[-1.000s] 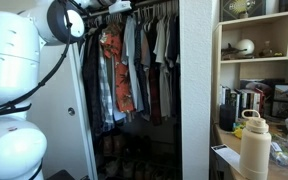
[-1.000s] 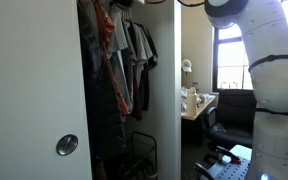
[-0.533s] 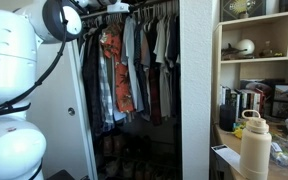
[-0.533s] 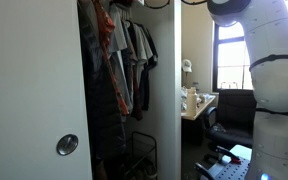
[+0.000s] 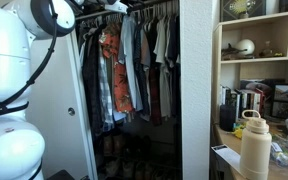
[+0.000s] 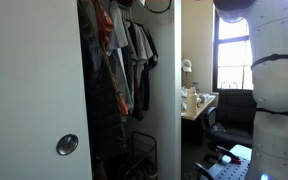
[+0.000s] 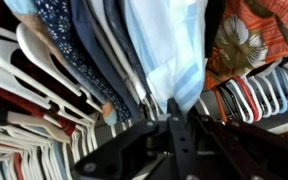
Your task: Take the light blue shirt out of the closet
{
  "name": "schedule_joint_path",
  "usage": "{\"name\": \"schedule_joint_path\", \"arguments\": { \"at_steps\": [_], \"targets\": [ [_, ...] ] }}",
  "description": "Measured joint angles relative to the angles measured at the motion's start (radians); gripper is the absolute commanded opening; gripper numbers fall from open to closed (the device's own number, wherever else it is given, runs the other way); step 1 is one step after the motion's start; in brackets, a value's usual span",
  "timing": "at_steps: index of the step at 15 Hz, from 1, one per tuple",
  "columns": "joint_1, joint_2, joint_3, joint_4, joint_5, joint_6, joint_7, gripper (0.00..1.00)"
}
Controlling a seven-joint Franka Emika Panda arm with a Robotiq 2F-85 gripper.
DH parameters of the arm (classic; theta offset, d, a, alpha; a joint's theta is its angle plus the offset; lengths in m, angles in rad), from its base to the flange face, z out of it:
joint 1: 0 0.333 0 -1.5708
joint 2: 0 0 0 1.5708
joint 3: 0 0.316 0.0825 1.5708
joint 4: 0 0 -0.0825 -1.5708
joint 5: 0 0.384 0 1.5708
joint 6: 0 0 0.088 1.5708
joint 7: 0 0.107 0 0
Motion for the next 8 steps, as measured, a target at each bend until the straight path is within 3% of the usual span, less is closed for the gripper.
{"name": "schedule_joint_path", "arguments": {
  "at_steps": [8],
  "targets": [
    [-0.037,-0.123,-0.004,-0.205,0.241,0.072,-0.142,0.07]
  ]
}}
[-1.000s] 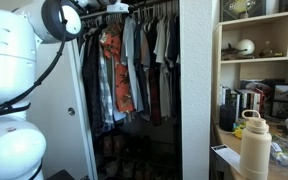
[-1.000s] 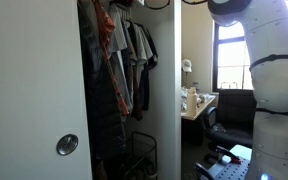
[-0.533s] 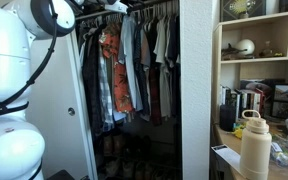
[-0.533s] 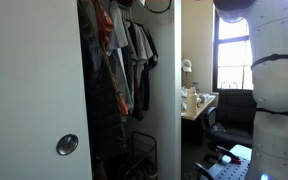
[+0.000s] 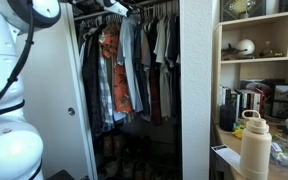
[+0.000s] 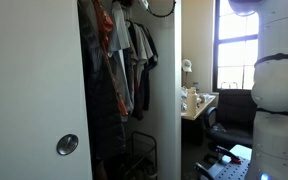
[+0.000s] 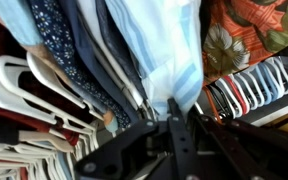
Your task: Take the light blue shirt out of the closet
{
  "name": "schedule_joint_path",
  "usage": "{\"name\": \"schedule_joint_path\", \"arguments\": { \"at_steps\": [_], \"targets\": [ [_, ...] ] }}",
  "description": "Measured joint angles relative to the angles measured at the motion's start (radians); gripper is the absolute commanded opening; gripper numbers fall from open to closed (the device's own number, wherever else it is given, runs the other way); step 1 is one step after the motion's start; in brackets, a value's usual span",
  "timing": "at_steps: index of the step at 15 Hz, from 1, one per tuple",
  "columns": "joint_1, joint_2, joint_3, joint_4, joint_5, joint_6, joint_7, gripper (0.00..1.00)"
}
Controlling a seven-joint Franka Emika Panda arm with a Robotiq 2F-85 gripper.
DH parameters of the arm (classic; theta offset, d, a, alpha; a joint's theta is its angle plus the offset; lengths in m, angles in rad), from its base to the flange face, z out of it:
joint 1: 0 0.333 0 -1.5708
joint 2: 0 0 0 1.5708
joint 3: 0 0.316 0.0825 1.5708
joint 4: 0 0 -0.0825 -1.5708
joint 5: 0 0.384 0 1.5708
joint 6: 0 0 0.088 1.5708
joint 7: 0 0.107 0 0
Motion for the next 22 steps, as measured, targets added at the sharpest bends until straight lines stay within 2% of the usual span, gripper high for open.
{"name": "schedule_joint_path", "arguments": {
  "at_steps": [3,4,5,8,13,14,15,20,22],
  "targets": [
    [-0.007,-0.059,-0.007,-0.096,0.089,0.011,-0.104,0.06],
    [-0.008,-0.076,-0.009,-0.124,0.105,0.015,-0.131,0.34],
    [-0.008,-0.084,-0.011,-0.142,0.107,0.017,-0.147,0.1],
    [-0.009,-0.097,-0.011,-0.192,0.09,0.009,-0.149,0.33],
    [-0.01,-0.123,-0.017,-0.224,0.089,0.003,-0.149,0.34],
    [-0.01,-0.124,-0.017,-0.225,0.089,0.003,-0.149,0.59],
    [-0.01,-0.124,-0.017,-0.225,0.089,0.003,-0.149,0.6],
    [-0.01,-0.113,-0.021,-0.227,0.076,-0.005,-0.148,0.97],
    [-0.013,-0.114,-0.033,-0.231,0.072,-0.046,-0.148,1.0]
  ]
}}
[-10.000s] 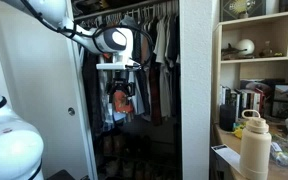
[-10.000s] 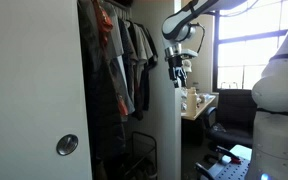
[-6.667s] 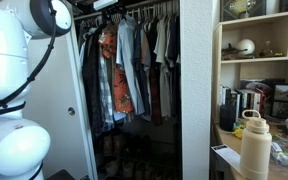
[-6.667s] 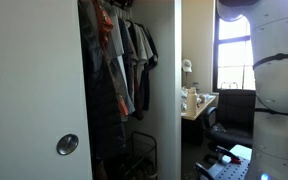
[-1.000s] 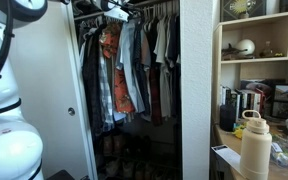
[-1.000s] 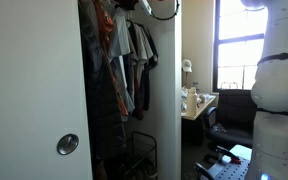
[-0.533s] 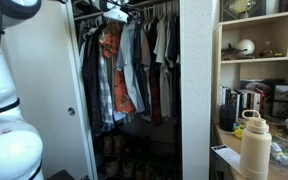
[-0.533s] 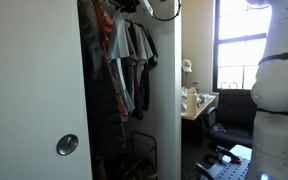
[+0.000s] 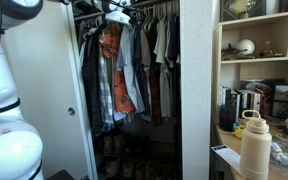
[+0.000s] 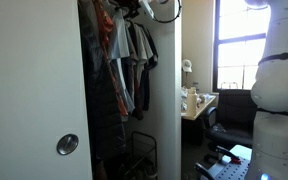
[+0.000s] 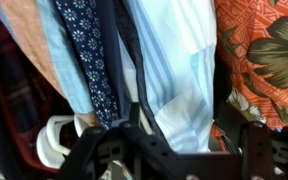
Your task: Take the light blue shirt out of the closet
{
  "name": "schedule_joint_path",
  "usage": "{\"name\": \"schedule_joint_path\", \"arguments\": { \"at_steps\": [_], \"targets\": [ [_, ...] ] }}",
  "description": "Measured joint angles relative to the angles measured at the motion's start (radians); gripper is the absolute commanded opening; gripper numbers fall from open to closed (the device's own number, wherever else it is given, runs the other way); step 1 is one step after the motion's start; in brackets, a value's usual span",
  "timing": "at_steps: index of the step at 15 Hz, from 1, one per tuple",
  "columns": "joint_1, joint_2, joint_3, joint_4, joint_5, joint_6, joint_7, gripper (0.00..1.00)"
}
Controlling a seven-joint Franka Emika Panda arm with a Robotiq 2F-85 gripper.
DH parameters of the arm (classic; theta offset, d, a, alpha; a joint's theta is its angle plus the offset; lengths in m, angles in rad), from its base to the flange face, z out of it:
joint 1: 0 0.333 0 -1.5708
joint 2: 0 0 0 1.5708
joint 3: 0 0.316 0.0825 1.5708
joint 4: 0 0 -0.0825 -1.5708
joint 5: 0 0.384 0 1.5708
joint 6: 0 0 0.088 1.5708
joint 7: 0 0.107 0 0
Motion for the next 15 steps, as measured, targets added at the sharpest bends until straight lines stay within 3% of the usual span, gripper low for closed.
{"name": "schedule_joint_path", "arguments": {
  "at_steps": [10,15],
  "targets": [
    [-0.011,-0.075,-0.15,-0.003,-0.052,-0.515,0.0,1.0],
    [-0.011,-0.081,-0.179,-0.015,-0.101,-0.581,0.002,1.0]
  ]
}}
